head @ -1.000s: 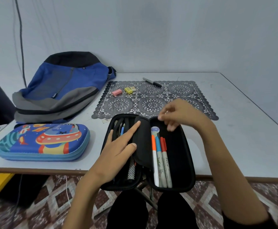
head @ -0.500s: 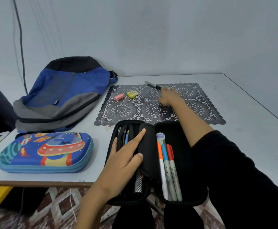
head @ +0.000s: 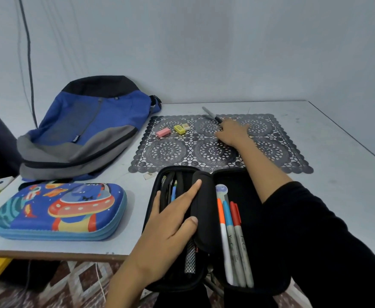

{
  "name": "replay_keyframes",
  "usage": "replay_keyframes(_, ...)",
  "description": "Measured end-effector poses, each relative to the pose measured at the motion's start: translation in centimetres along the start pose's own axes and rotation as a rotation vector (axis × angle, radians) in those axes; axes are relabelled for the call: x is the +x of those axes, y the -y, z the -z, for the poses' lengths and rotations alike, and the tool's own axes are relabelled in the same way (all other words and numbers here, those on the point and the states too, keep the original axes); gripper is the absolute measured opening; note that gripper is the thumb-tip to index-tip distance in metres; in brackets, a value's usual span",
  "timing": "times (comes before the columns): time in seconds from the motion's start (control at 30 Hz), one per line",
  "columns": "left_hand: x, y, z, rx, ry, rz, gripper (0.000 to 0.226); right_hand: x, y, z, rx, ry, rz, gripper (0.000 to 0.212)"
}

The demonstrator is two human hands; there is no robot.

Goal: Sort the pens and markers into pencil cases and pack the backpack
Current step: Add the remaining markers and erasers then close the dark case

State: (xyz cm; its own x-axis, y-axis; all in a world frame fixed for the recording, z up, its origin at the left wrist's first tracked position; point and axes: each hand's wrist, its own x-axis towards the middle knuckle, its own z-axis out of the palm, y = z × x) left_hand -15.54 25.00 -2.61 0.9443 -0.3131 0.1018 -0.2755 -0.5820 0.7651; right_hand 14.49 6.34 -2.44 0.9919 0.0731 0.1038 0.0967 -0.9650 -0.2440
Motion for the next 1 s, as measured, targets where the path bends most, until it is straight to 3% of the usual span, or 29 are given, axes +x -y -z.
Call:
replay_keyframes(0.1,0.1,-0.1,0.0,-0.003,0.002,-0.002,0.065,-0.2,-0.6,0.1,-0.004,-0.233,0.012,0.021)
replay_keyframes(0.17,0.0,-0.1,0.0,-0.005,0.000,0.000,0.065,-0.4,-0.9,0.1,0.003,-0.297,0.000,0.020)
replay_keyframes(0.27,0.0,-0.1,0.0,-0.011,-0.004,0.002,0.065,-0.6,-1.1,-0.3,0.040,-0.269,-0.027,0.029)
replay_keyframes(0.5,0.0,-0.2,0.0,-0.010,-0.001,0.010,0.066,-1.9,-1.7,0.6,0.159,-0.239,-0.058,0.017)
replay_keyframes(0.6,0.1,-0.2,0.0,-0.016,0.001,0.016,0.066,-2.7,-1.9,1.6,0.346,-0.268,-0.060,0.014)
replay_keyframes(0.87,0.1,-0.3,0.0,-0.034,0.002,0.029,0.064,-6.4,-0.7,8.7,0.914,-0.589,-0.035,0.016)
replay_keyframes(0.93,0.1,-0.3,0.0,-0.026,0.002,0.034,0.064,-8.8,-0.7,10.5,1.020,-0.560,0.019,0.014)
replay_keyframes(1.0,0.1,-0.4,0.1,-0.022,0.005,0.044,0.065,-11.6,-0.6,11.7,1.057,-0.367,0.067,0.015)
